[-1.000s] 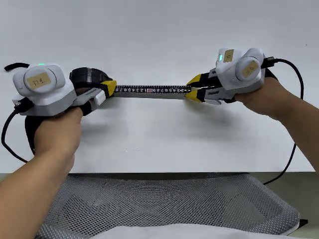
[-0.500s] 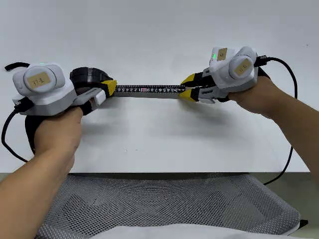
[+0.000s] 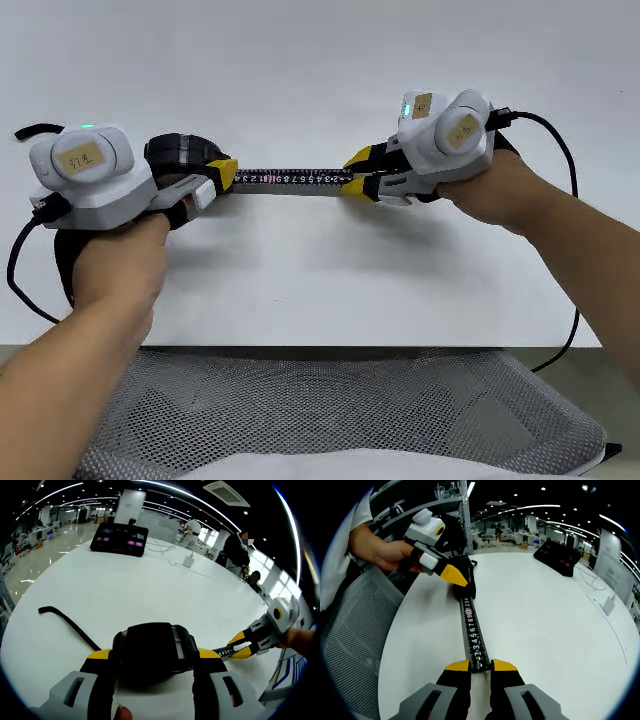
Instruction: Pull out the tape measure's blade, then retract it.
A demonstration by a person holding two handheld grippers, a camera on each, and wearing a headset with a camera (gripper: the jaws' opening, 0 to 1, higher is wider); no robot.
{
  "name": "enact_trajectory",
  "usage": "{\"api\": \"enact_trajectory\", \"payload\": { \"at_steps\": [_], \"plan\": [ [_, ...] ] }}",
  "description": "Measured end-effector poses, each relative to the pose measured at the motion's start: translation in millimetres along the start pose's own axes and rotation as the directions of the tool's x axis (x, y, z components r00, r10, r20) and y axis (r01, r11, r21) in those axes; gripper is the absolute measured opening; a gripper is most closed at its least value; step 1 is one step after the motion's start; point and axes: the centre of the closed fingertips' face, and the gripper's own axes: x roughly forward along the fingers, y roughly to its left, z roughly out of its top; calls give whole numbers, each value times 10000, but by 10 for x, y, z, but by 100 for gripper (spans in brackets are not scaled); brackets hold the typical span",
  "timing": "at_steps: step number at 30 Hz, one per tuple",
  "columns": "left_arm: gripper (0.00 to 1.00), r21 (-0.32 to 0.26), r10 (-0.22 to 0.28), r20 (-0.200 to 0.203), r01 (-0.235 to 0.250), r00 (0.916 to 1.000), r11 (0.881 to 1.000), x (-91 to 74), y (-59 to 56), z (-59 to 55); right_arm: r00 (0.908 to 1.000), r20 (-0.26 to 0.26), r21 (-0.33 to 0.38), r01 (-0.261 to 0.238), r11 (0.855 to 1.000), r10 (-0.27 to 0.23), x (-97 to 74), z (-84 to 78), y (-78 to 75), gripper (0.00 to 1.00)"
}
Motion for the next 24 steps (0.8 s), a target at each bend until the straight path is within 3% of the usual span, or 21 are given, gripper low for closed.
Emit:
{"api": "enact_trajectory", "payload": {
  "at_steps": [14, 24],
  "plan": [
    [59, -78, -57, -18, 57, 10000, 10000, 0, 4, 2, 9995, 304, 226, -104, 9997, 97, 80, 80, 32, 10],
    [59, -119, -93, -33, 92, 10000, 9999, -8, -5, 3, 9989, 395, 123, -243, 9996, 238, 230, 137, 9, 10]
  ]
}}
